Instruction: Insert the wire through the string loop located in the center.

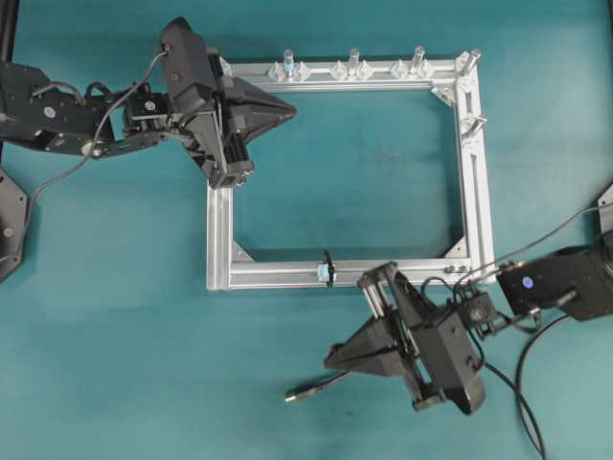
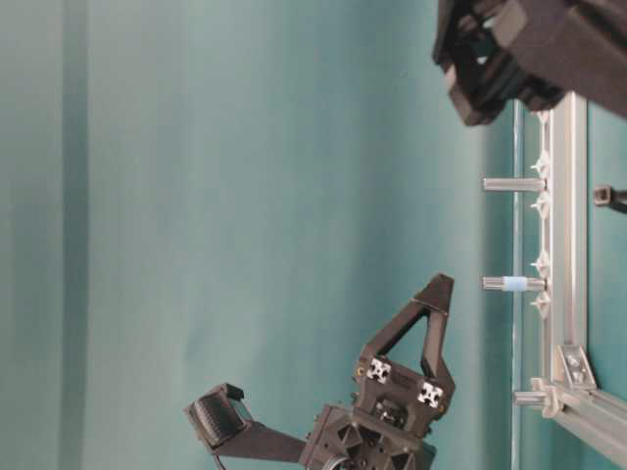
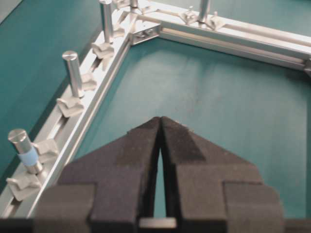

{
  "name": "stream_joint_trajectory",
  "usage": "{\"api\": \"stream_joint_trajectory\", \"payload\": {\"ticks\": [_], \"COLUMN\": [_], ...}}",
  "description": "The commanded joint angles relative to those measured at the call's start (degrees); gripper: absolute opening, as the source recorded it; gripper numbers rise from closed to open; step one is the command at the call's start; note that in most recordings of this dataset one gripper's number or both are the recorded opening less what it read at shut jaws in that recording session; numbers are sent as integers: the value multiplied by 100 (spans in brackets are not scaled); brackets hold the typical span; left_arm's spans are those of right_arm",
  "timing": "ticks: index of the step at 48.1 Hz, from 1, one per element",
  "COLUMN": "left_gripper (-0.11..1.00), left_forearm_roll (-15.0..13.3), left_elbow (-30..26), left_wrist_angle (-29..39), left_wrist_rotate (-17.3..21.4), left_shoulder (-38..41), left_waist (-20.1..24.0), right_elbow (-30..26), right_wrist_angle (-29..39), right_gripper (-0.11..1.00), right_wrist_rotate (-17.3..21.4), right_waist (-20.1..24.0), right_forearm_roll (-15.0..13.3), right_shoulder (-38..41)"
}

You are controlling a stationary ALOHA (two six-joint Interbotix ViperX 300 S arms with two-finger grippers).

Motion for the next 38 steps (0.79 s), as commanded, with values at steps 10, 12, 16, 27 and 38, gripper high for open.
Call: {"api": "stream_joint_trajectory", "payload": {"ticks": [10, 12, 16, 27, 38], "left_gripper": [0, 0, 0, 8, 67], "left_forearm_roll": [18, 18, 9, 18, 18], "left_elbow": [-44, -53, -53, -70, -70], "left_wrist_angle": [378, 439, 536, 642, 791], "left_wrist_rotate": [-9, -9, -18, -18, -9], "left_shoulder": [-141, -141, -141, -149, -158], "left_waist": [-97, -114, -132, -167, -334], "right_elbow": [-158, -176, -211, -229, -202], "right_wrist_angle": [431, 554, 773, 967, 993], "right_gripper": [0, 0, 0, 21, 81], "right_wrist_rotate": [422, 492, 606, 606, 598], "right_waist": [220, 229, 246, 290, 299], "right_forearm_roll": [9, 0, 0, 0, -26], "right_shoulder": [-62, -62, -62, -62, 9]}}
